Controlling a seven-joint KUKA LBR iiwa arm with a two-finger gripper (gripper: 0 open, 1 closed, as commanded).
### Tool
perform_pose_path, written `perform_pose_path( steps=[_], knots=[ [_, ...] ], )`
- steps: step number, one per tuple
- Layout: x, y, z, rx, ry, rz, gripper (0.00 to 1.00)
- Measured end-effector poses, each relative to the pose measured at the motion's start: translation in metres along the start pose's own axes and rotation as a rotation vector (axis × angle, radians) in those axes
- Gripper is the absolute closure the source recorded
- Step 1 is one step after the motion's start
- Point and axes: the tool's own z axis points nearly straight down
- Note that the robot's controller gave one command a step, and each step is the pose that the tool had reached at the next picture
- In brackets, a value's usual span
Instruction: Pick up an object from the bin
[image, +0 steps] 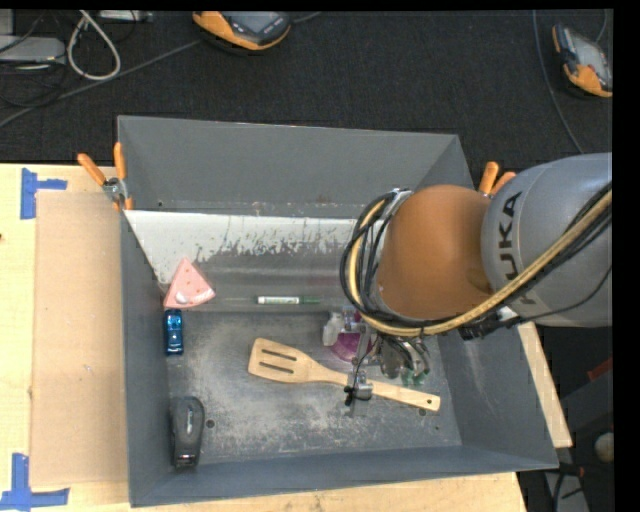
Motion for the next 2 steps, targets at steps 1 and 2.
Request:
perform_pose_path(
  steps=[1, 2],
  knots=[
    [-0.002, 0.000, -0.003, -0.001, -0.008, 0.003, 0.00],
    [-0.007, -0.015, 0.066, -0.002, -0.011, 0.059, 0.00]
  ],
)
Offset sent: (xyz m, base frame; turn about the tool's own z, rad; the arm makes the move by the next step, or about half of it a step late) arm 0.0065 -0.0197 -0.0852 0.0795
